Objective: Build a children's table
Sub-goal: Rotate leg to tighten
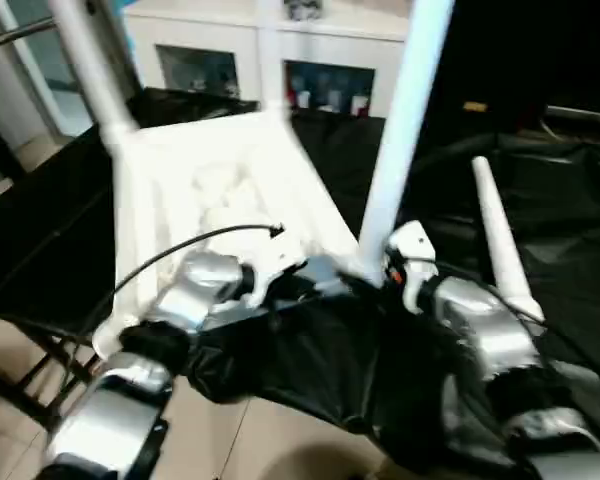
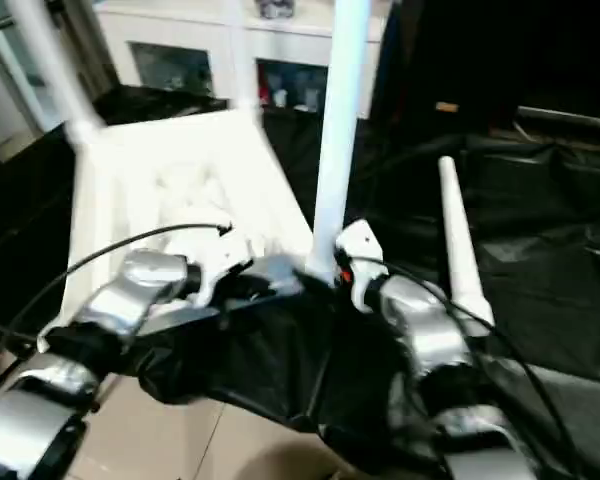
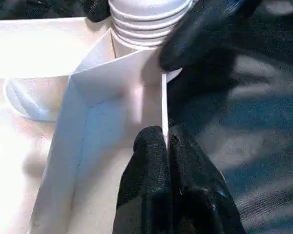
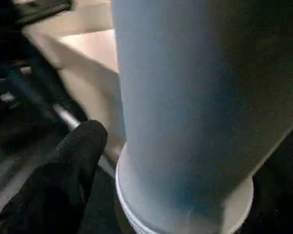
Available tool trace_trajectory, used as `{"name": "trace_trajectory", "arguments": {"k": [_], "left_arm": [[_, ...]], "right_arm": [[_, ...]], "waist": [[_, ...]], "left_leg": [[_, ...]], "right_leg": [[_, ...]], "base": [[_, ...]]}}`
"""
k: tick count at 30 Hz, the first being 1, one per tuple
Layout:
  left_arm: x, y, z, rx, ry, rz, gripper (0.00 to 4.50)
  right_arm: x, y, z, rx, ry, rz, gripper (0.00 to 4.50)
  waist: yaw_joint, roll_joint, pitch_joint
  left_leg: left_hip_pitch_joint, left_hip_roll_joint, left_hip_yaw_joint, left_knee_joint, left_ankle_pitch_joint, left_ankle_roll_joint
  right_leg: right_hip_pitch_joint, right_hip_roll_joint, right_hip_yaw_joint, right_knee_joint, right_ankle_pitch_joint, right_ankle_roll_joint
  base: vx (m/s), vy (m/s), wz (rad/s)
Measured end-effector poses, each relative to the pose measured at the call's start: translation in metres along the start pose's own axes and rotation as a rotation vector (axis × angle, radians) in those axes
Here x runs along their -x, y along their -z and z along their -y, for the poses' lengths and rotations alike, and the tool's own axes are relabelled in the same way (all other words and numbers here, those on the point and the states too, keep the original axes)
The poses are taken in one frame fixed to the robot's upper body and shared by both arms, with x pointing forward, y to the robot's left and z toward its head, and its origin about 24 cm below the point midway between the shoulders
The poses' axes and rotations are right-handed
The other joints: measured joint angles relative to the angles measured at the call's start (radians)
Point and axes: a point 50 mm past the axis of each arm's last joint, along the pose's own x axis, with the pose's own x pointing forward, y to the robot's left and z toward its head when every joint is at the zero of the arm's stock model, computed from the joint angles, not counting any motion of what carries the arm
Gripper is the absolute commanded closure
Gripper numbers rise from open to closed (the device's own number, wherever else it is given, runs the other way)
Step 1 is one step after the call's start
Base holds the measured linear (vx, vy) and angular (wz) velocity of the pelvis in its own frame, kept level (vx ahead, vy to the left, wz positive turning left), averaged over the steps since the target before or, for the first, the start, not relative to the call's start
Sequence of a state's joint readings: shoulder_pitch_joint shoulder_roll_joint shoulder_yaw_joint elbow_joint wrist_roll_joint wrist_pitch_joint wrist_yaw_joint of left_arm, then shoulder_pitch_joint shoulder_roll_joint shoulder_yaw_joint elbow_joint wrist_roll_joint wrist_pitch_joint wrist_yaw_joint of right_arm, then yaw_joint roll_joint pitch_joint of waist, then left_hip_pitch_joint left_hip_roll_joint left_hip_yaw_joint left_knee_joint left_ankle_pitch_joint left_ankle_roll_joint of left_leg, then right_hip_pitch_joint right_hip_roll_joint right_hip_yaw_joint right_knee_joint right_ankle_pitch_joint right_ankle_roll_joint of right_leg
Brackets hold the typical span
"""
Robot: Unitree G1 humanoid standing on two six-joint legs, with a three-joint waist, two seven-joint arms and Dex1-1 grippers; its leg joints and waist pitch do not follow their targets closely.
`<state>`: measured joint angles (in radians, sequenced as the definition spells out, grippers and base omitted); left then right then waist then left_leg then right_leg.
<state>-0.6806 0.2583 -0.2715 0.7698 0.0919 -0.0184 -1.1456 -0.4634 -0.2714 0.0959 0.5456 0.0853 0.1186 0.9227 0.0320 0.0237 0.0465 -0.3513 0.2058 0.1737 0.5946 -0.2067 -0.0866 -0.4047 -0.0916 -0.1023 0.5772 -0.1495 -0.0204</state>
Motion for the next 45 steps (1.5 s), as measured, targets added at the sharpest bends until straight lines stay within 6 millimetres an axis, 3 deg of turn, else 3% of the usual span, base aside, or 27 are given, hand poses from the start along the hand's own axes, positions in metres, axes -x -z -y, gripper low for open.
{"name": "trace_trajectory", "arguments": {"k": [14, 20, 26, 27, 28, 34, 42, 45], "left_arm": [[0.005, 0.003, 0.002, 0.003, 0.039, -0.003, 4.50], [-0.019, -0.006, -0.008, 0.072, -0.138, 0.000, 4.50], [-0.034, -0.014, -0.010, 0.102, -0.231, -0.004, 4.50], [-0.035, -0.015, -0.011, 0.103, -0.232, -0.005, 4.50], [-0.035, -0.015, -0.011, 0.104, -0.232, -0.004, 4.50], [-0.034, -0.016, -0.011, 0.090, -0.220, 0.000, 4.50], [-0.018, -0.007, -0.008, 0.055, -0.116, 0.000, 4.50], [-0.012, -0.004, -0.004, 0.033, -0.061, 0.006, 4.50]], "right_arm": [[0.004, 0.002, -0.004, -0.011, -0.024, -0.008, 1.62], [-0.020, 0.001, 0.007, -0.133, 0.363, 0.051, 1.78], [-0.036, -0.003, 0.012, -0.198, 0.580, 0.055, 1.78], [-0.036, -0.003, 0.012, -0.195, 0.586, 0.058, 1.43], [-0.036, -0.003, 0.012, -0.192, 0.589, 0.064, 1.08], [-0.037, -0.004, 0.011, -0.182, 0.558, 0.090, 0.73], [-0.018, 0.002, 0.007, -0.053, 0.301, 0.058, 0.73], [-0.010, 0.003, 0.004, -0.017, 0.204, 0.042, 0.73]], "waist": [[0.006, 0.000, 0.000], [-0.007, -0.001, 0.000], [-0.007, 0.000, 0.000], [-0.006, 0.001, 0.000], [-0.005, 0.001, -0.001], [-0.005, 0.001, -0.001], [-0.010, 0.003, -0.002], [-0.002, 0.004, -0.002]], "left_leg": [[0.001, 0.000, 0.000, 0.000, 0.000, 0.000], [0.003, -0.001, 0.001, 0.000, 0.000, -0.001], [0.003, -0.001, 0.000, 0.000, 0.000, -0.001], [0.003, -0.001, 0.000, 0.000, 0.000, -0.001], [0.002, -0.001, 0.000, 0.000, 0.000, -0.001], [0.002, -0.001, 0.000, 0.000, 0.000, -0.001], [0.002, -0.001, 0.000, -0.004, 0.000, -0.001], [0.002, -0.001, 0.000, -0.004, 0.000, 0.000]], "right_leg": [[0.000, 0.000, 0.001, 0.000, 0.000, 0.000], [0.000, 0.000, 0.002, 0.000, -0.003, 0.006], [0.001, 0.000, 0.002, 0.000, -0.003, 0.006], [0.001, 0.000, 0.002, 0.000, -0.003, 0.006], [0.001, 0.000, 0.002, 0.000, -0.003, 0.006], [0.000, 0.000, 0.002, 0.000, -0.003, 0.006], [0.000, 0.001, 0.002, 0.001, -0.001, 0.002], [0.000, 0.001, 0.002, 0.000, -0.003, 0.002]], "base": [[0.000, 0.000, 0.00], [0.000, 0.000, 0.00], [0.000, 0.000, 0.00], [0.000, 0.000, 0.00], [0.000, 0.000, 0.00], [0.000, 0.000, 0.00], [0.000, 0.000, 0.00], [0.000, 0.000, 0.00]]}}
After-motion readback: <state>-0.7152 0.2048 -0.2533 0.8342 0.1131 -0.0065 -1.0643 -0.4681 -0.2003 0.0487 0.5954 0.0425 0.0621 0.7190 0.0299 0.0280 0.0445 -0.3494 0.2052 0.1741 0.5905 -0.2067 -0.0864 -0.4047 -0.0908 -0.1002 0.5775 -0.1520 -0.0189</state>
